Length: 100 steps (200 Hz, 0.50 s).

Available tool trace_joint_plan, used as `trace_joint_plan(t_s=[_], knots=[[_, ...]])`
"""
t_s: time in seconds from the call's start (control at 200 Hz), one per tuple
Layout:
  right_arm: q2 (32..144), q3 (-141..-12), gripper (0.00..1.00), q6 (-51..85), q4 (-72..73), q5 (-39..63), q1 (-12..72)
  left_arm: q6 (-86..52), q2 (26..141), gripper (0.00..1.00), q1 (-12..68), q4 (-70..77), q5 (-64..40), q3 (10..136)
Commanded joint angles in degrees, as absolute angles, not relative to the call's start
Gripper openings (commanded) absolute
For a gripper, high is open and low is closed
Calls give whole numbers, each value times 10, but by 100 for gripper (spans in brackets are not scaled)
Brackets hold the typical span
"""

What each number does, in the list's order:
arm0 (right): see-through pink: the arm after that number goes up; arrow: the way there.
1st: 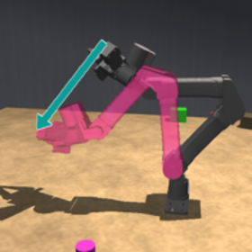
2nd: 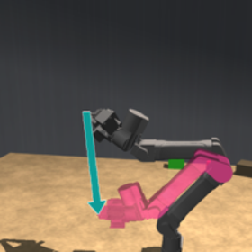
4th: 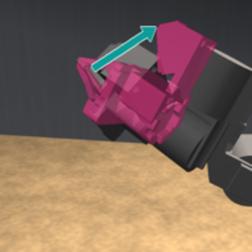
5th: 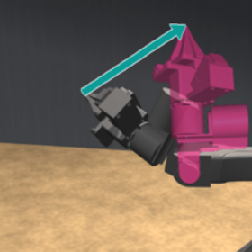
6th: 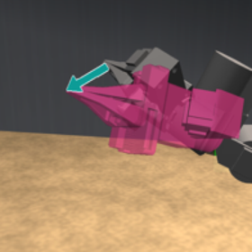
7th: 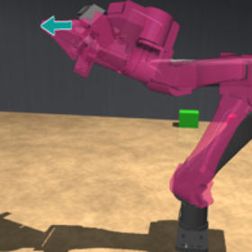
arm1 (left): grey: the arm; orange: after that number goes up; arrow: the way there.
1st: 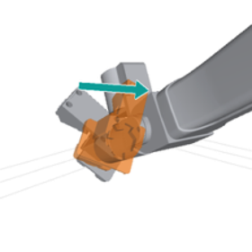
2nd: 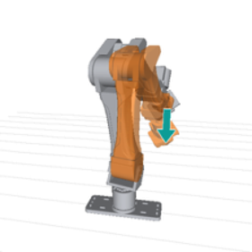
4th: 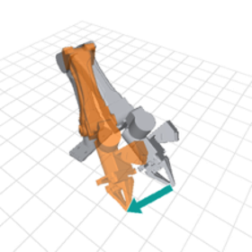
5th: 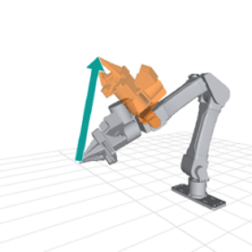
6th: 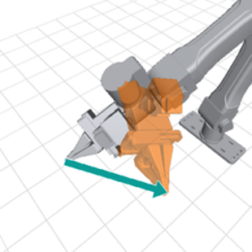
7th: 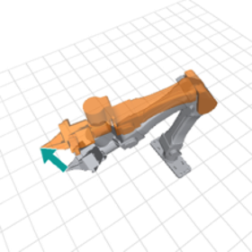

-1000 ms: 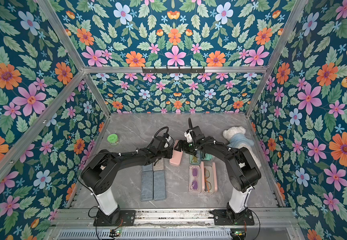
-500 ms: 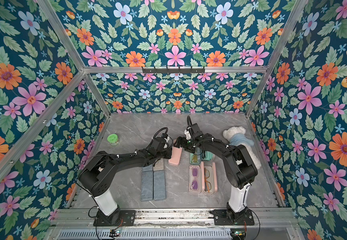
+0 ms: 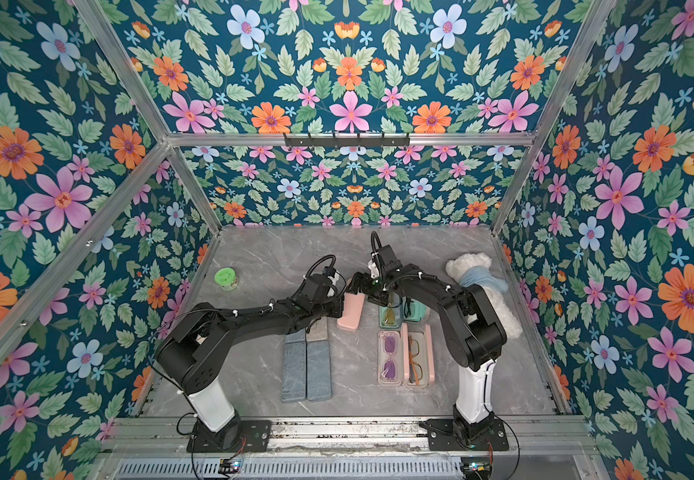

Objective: Close the glasses case
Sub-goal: Pick up the glasses case at the center of the board.

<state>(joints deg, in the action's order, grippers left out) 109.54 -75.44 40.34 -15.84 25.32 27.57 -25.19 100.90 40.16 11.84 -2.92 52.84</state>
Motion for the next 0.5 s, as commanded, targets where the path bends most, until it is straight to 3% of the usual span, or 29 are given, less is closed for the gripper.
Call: trace_joint_plan(t_s=[0.0, 0.495], knots=[[1103, -766, 89, 412, -167, 248, 280, -250, 1005, 3, 403, 144, -28, 531], [1136, -823, 89, 405, -227, 215, 291, -250, 1005, 3, 405, 148, -35, 529]])
